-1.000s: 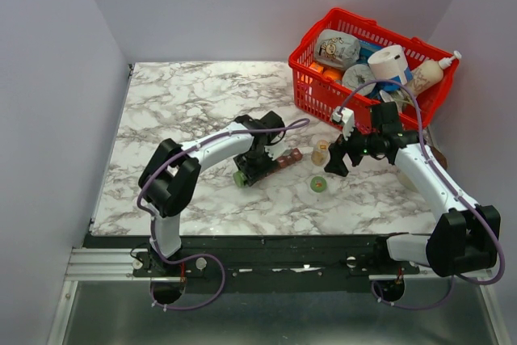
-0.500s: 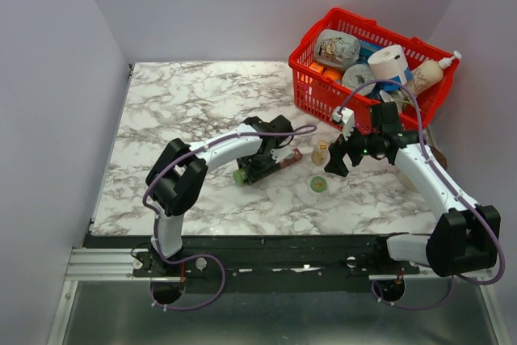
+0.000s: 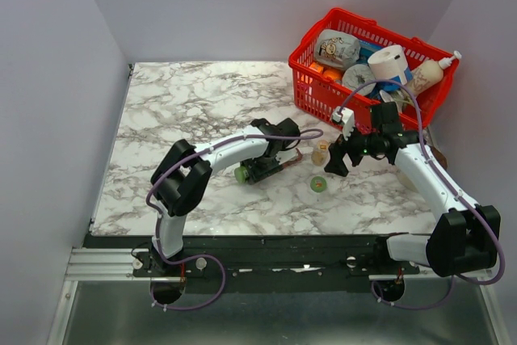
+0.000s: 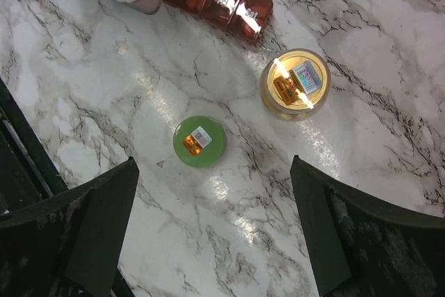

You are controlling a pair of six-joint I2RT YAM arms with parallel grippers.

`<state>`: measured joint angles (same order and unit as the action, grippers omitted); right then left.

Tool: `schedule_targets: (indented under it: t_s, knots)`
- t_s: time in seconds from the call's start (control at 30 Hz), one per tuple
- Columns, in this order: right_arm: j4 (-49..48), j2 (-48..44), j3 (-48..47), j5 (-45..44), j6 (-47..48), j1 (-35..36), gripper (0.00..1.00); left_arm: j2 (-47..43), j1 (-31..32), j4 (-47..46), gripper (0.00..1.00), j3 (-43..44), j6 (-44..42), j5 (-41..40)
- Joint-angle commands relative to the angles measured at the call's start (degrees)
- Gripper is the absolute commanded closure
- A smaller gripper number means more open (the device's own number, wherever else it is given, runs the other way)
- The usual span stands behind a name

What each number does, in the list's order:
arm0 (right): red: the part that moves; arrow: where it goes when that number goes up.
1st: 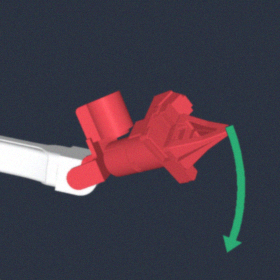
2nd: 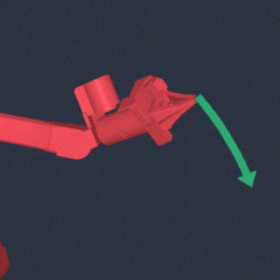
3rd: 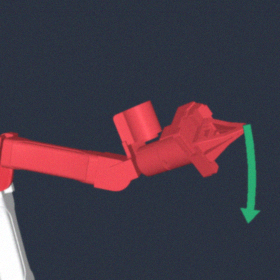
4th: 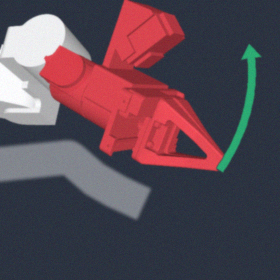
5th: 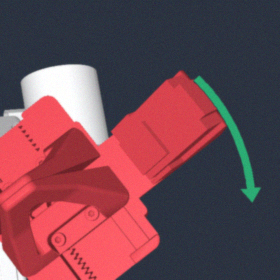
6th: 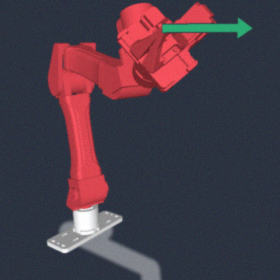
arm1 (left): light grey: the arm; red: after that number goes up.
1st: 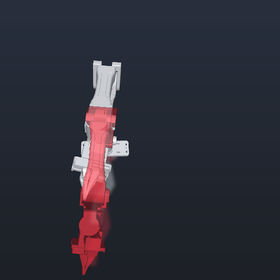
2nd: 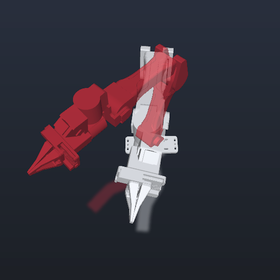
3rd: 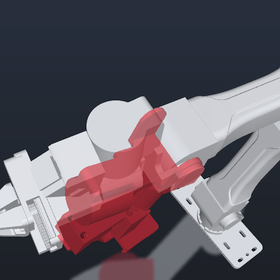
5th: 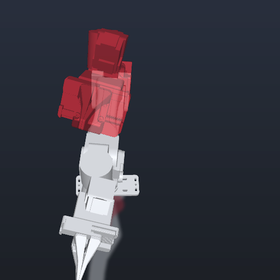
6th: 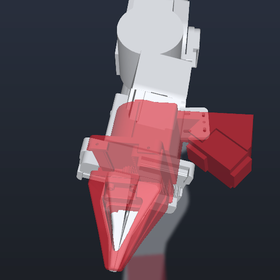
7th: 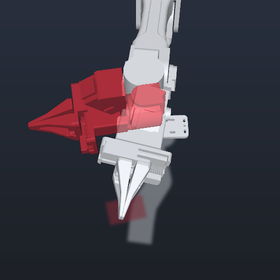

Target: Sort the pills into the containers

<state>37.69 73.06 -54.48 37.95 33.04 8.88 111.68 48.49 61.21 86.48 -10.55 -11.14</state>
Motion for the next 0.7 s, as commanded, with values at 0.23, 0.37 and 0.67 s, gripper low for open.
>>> schedule_targets:
  t_s: [0.23, 0.37, 0.67]
  knots:
    - [1.3, -0.7, -1.3, -0.2, 0.3, -0.4, 0.00, 1.4, 1.7, 2.2, 1.00, 2.5, -1.3, -5.2]
    - [1.3, -0.7, -1.3, -0.2, 0.4, -0.5, 0.00, 1.9, 2.2, 2.4, 1.00, 2.8, -1.4, -5.9]
    - [1.4, -0.5, -1.3, -0.6, 0.4, -0.4, 0.00, 2.1, 2.8, 2.6, 1.00, 2.4, -1.7, -7.7]
